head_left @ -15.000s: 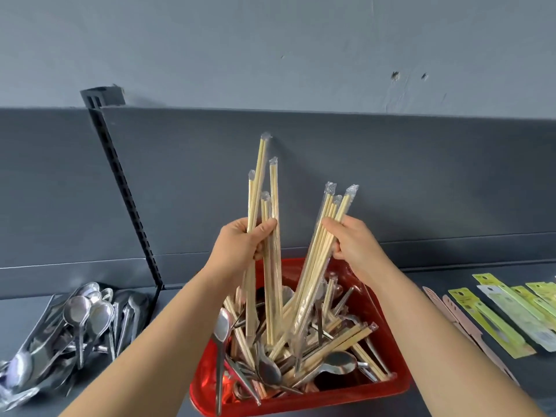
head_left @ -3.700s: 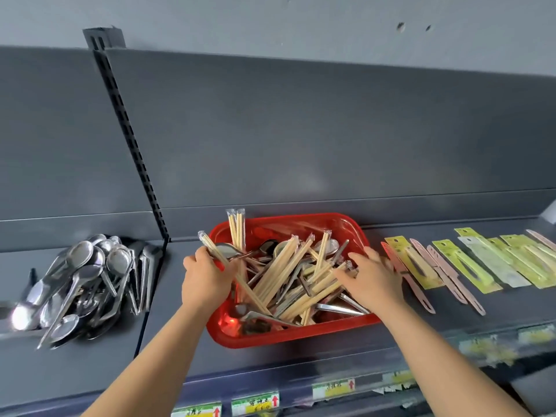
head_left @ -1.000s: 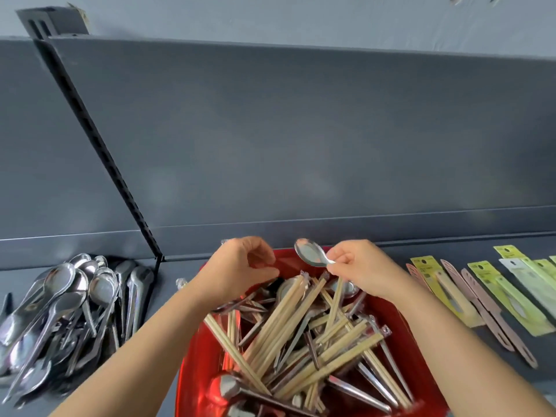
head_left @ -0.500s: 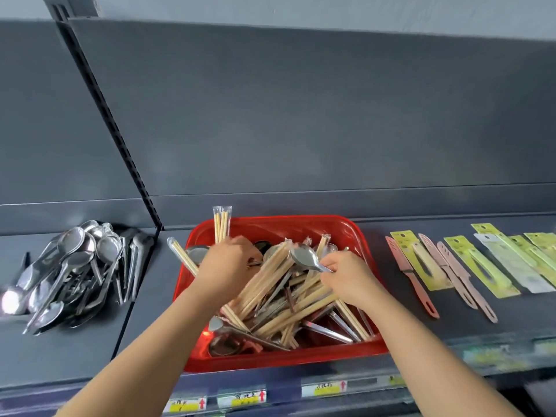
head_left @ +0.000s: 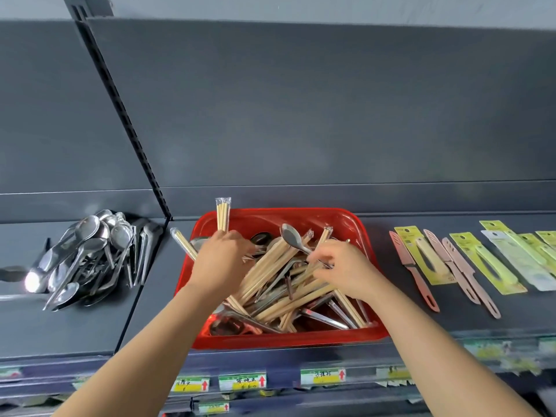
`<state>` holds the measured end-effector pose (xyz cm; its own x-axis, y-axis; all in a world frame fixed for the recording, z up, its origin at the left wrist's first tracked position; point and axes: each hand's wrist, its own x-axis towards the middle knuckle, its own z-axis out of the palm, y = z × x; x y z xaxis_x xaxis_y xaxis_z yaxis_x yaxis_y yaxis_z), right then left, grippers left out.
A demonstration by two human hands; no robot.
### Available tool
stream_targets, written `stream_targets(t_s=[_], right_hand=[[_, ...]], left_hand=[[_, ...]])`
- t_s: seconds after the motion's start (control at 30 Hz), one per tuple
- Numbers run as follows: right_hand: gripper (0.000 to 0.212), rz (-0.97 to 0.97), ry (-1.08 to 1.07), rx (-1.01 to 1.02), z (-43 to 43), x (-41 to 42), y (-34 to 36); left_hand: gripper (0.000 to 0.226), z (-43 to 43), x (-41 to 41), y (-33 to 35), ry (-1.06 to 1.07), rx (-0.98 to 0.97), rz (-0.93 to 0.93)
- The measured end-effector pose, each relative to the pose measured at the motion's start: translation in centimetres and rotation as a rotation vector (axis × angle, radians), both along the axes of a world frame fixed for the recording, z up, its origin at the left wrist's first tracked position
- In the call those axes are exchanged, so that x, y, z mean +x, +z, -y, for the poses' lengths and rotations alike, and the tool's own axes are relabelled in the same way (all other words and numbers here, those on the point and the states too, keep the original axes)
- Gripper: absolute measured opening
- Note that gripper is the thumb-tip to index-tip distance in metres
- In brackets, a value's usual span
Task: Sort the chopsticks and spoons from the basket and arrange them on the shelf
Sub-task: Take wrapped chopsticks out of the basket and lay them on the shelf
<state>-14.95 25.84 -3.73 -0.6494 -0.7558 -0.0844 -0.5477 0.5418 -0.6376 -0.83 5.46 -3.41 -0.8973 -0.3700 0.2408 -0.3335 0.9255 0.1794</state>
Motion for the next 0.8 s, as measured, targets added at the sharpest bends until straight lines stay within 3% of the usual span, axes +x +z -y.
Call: stream_targets(t_s=[0.1,0.17,0.37,0.5,0.8], right_hand=[[0.041,-0.006,0.127,0.164,-0.9,0.6,-0.6],[0.048,-0.103,0.147,0.206,-1.1,0.4,-1.1],[0.034,-0.224,0.129,0.169,-1.1,-0.8,-1.6],[0.020,-0.277,0.168,0.141,-0.8,-1.4,-1.5],[0.019,-0.322,0.128,0.162,-1.1,-3.4,1.3]], left_hand=[[0.046,-1.6,-0.4,-0.9,0.006,0.092,0.249],[0.043,-1.9,-0.9,-1.4,0.032,0.082,0.327],[0.018,-1.9,-1.9,-1.7,0.090,0.213,0.299],[0.012,-1.5,-2.2,-1.1,0.094,0.356,0.244],[0.019,-0.3,-2.7,1.2,0.105,0.573,0.074]])
